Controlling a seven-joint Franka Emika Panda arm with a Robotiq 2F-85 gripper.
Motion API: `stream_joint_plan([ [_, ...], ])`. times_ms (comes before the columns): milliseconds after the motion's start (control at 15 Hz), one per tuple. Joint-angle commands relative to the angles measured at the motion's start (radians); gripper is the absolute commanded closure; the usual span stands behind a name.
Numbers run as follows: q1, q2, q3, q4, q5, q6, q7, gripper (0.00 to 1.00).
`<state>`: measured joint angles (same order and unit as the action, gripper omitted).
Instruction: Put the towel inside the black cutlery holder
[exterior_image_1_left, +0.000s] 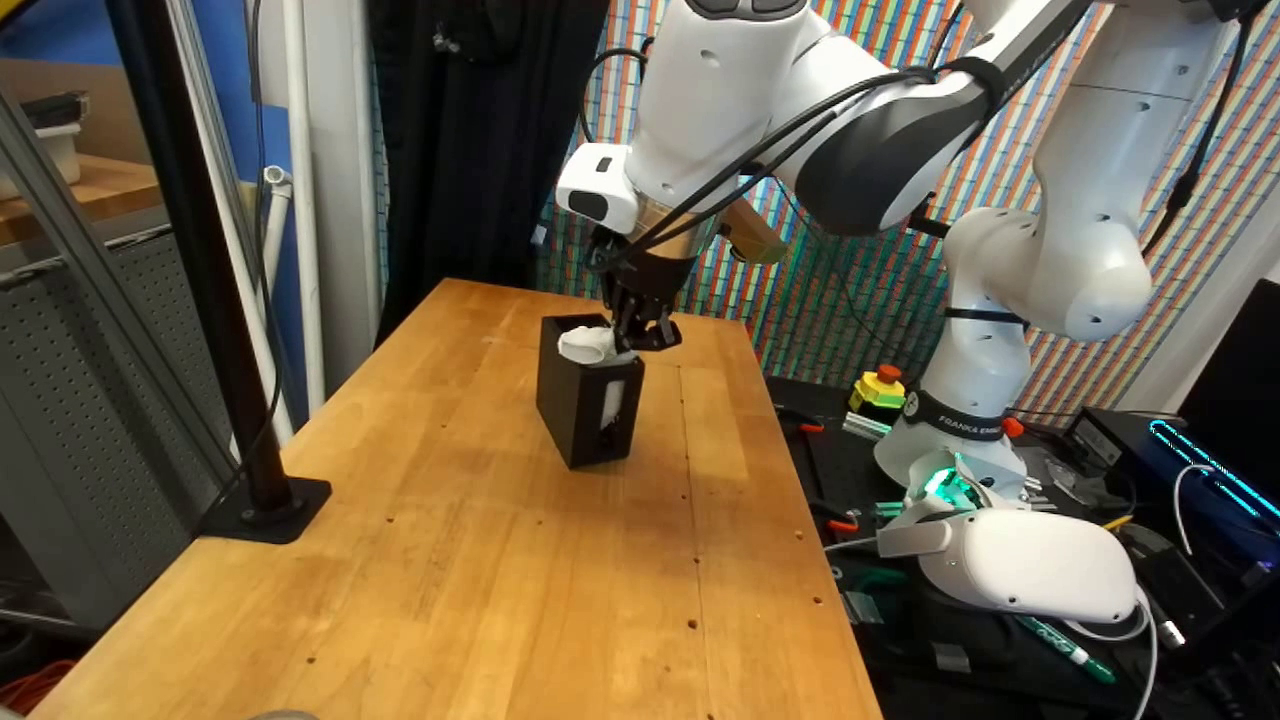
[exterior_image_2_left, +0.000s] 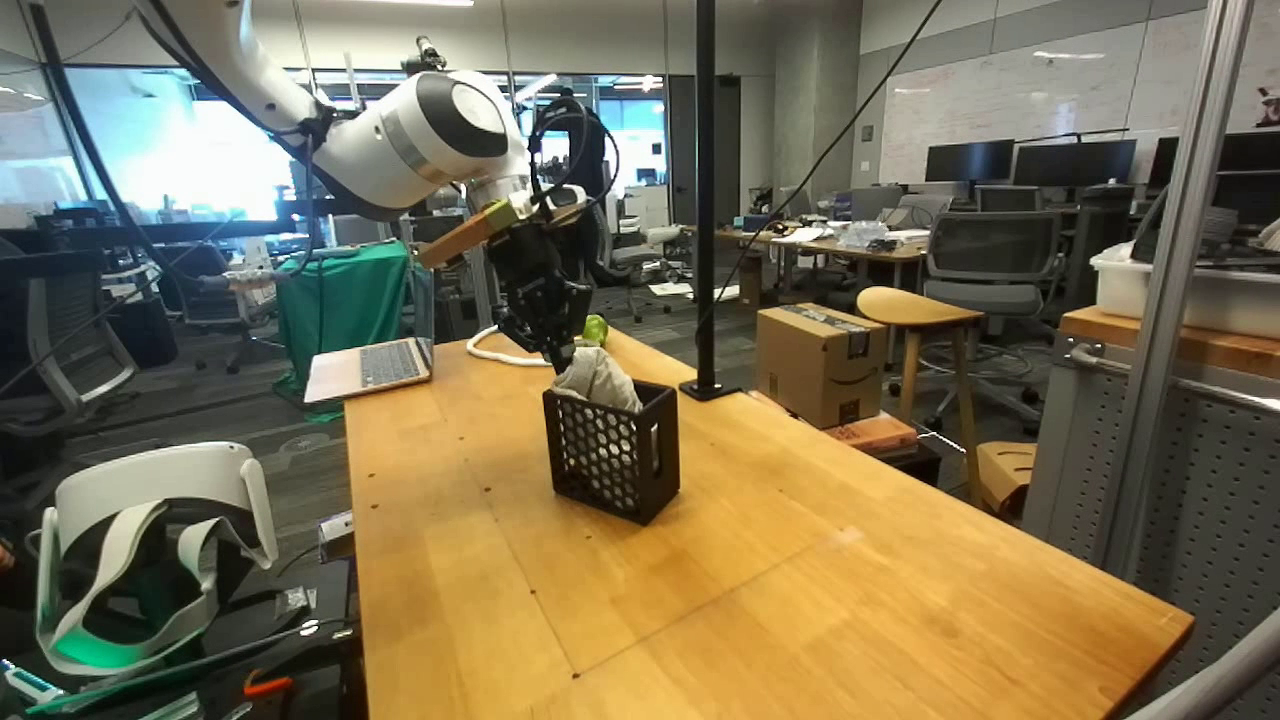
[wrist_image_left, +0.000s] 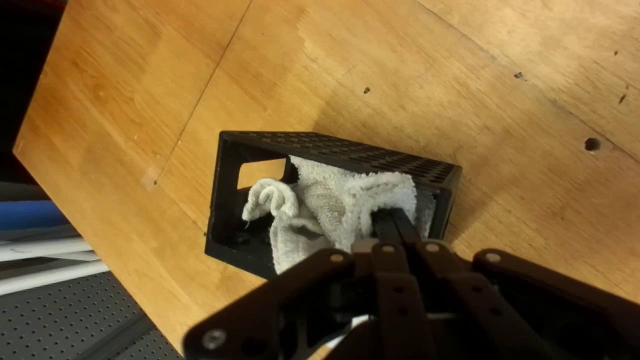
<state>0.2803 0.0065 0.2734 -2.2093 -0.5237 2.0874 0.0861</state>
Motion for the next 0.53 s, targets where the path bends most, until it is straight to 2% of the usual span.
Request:
stream_joint_plan([
  [0,-0.015,0.006,-0.013,0.007,-0.024,-0.002,0.001,0.95],
  [467,-0.048,0.069,-0.051,0.024,0.007,0.047,-0.065,0.95],
])
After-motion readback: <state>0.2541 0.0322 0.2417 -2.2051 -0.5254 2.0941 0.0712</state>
